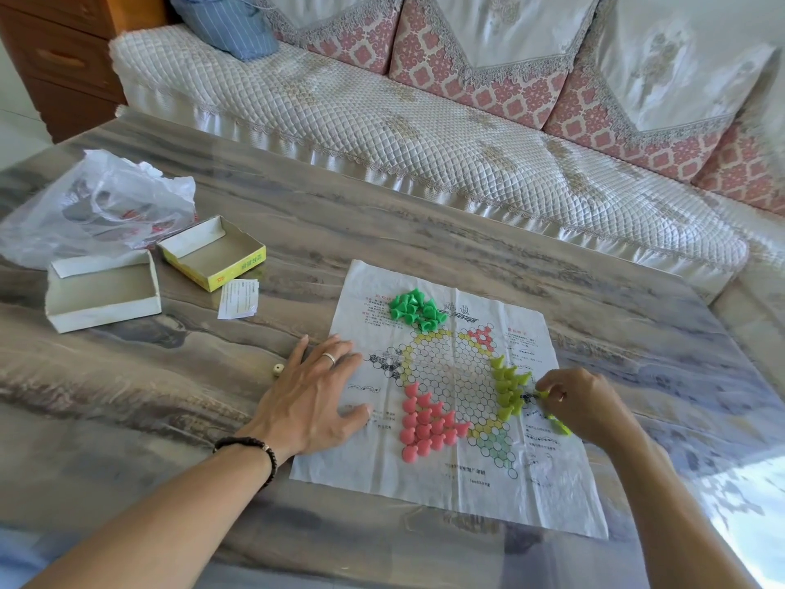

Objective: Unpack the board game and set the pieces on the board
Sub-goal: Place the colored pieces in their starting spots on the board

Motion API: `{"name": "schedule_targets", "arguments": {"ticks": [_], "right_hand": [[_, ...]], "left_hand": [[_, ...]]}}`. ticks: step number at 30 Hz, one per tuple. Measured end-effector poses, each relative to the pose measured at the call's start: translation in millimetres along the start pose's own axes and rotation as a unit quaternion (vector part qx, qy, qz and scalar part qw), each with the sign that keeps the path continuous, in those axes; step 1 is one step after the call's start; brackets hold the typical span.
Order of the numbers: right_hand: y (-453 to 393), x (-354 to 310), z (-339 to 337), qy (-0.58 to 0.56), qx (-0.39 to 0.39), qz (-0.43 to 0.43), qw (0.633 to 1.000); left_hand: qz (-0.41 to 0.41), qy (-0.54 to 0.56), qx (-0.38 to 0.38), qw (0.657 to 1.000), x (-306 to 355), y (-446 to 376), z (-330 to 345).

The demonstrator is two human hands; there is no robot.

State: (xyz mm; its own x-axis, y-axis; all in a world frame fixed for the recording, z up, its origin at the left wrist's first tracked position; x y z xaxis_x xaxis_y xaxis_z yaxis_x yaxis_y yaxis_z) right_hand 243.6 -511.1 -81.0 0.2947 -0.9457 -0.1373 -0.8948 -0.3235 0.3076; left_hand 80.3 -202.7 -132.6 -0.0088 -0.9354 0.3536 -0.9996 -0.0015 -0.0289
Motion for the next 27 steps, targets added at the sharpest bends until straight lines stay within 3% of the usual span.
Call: {"name": "schedule_targets", "arguments": {"ticks": [7, 14, 18, 27], "right_hand": [[0, 2, 6, -0.04, 0.056, 0.012, 0.998], [-1, 6, 8, -0.024, 0.056, 0.021, 0.998], [1, 2, -4, -0.065, 0.092, 0.013, 0.994], [5, -5, -3, -0.127, 0.089, 0.021, 0.988]], "left_hand": [[0.0, 0.003, 0.001, 1.0, 0, 0, -1], [0.0, 0.005, 0.001, 1.0, 0, -1, -1], [0.003, -0.002, 0.001, 1.0, 0, 0, 0], [0.006, 0.0, 0.013, 1.0, 0, -1, -1]]}}
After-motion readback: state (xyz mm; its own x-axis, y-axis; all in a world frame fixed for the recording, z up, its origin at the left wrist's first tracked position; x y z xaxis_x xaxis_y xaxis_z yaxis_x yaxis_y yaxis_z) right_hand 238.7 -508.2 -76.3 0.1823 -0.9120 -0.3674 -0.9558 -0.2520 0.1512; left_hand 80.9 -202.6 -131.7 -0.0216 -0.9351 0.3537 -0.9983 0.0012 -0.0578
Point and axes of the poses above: each hand's wrist, its own y-axis away from the middle knuckle, its own z-axis out of the palm, x = y × z, the point moved 6 cm from there along -y, towards the middle knuckle, and after that the axes turned 9 degrees about -x, right-handed, at the moved point
